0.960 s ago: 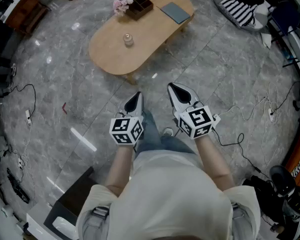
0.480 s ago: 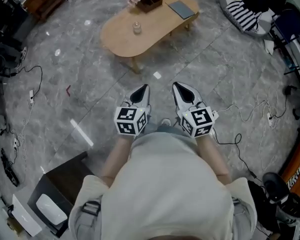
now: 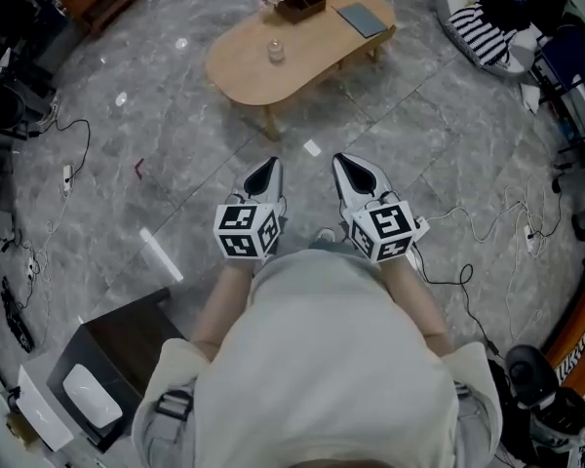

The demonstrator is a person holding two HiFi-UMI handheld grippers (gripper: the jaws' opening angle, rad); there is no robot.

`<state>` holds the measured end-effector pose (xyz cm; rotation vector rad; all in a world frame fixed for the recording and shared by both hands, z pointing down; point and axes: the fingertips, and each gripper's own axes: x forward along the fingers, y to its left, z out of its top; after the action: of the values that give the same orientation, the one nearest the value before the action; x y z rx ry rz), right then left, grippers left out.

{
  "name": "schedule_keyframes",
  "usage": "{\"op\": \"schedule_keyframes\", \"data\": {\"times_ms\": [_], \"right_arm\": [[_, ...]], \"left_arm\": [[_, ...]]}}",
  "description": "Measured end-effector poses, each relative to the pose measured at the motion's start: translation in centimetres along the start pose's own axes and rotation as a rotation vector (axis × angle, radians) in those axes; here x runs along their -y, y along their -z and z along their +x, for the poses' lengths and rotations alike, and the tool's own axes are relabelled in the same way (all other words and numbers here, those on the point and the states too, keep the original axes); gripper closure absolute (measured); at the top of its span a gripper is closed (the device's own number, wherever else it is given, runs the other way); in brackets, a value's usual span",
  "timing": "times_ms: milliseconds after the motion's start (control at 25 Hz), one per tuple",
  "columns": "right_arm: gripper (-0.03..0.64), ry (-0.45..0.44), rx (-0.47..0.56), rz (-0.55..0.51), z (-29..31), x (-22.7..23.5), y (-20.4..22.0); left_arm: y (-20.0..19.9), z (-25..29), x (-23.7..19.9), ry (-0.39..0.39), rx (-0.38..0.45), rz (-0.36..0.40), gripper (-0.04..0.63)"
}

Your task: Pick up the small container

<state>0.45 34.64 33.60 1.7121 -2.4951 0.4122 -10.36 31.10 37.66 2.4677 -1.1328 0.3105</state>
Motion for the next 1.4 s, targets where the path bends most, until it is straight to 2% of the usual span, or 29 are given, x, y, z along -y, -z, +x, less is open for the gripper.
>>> {"op": "schedule_keyframes", "data": {"times_ms": [440, 800, 1160, 1400], "right_arm": [[0.618, -0.031, 0.014, 0.021, -1.2, 2.7, 0.4], [0.618, -0.091, -0.022, 0.043, -0.2, 2.5, 1.6], [0.618, -0.041, -0.034, 0.067, 2.6, 7.1, 1.4], [0.618, -0.029, -0.035, 0.08, 6.6, 10.0, 0.2]], "left_arm": [[0.7, 1.1, 2.1, -0.033, 0.024, -0.04, 0.594], [2.3, 2.1, 2.6, -0.043, -0.022, -0.048, 0.594], [0.8, 7.0, 0.8, -0.04, -0.038, -0.062, 0.594], [-1.2, 11.4, -1.3, -0.046, -0.037, -0.064, 0.594]]}}
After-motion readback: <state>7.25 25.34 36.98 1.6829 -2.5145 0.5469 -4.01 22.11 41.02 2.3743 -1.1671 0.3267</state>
